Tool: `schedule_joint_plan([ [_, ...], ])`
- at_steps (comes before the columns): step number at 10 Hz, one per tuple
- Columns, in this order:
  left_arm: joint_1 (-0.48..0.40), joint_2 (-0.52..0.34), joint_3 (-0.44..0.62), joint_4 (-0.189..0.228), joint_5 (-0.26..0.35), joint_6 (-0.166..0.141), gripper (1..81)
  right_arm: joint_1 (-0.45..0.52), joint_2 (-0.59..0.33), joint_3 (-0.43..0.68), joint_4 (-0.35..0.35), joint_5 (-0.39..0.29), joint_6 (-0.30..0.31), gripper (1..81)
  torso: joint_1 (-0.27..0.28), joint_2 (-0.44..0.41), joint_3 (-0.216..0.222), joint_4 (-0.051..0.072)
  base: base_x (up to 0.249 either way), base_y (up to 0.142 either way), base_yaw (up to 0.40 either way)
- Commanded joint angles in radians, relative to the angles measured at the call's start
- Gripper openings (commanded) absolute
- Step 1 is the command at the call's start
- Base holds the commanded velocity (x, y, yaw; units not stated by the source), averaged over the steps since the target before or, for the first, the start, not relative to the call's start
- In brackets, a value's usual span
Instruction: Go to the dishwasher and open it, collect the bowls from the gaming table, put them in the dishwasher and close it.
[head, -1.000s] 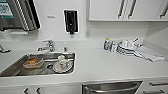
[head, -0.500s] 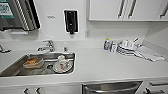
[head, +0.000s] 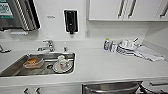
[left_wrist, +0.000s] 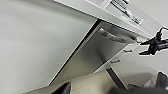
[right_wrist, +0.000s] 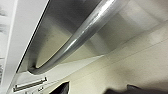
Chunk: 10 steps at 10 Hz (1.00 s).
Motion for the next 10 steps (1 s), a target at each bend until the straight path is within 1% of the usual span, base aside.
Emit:
schedule_joint_plan([
  [1,-0.069,-0.051,0.021,0.033,0.016,0.01,81.1,0.171,0.002,-0.026,0.011,-0.048,0.118,81.1,0.0,0.0,0.0,0.0,0.0,0.0,0.0],
  [3,-0.071,-0.051,0.021,0.033,0.016,0.01,81.1,0.188,0.028,-0.061,0.013,-0.064,0.186,81.1,0.0,0.0,0.0,0.0,0.0,0.0,0.0],
  [6,-0.071,-0.051,0.02,0.033,0.016,0.012,81.1,0.177,0.08,-0.124,0.013,-0.091,0.283,81.1,0.0,0.0,0.0,0.0,0.0,0.0,0.0],
  [8,-0.071,-0.053,0.02,0.04,0.016,0.012,81.1,0.175,0.089,-0.143,0.014,-0.085,0.318,81.1,0.0,0.0,0.0,0.0,0.0,0.0,0.0],
  [10,-0.071,-0.051,0.02,0.046,0.016,0.012,81.1,0.175,0.094,-0.172,0.016,-0.07,0.329,81.1,0.0,0.0,0.0,0.0,0.0,0.0,0.0],
])
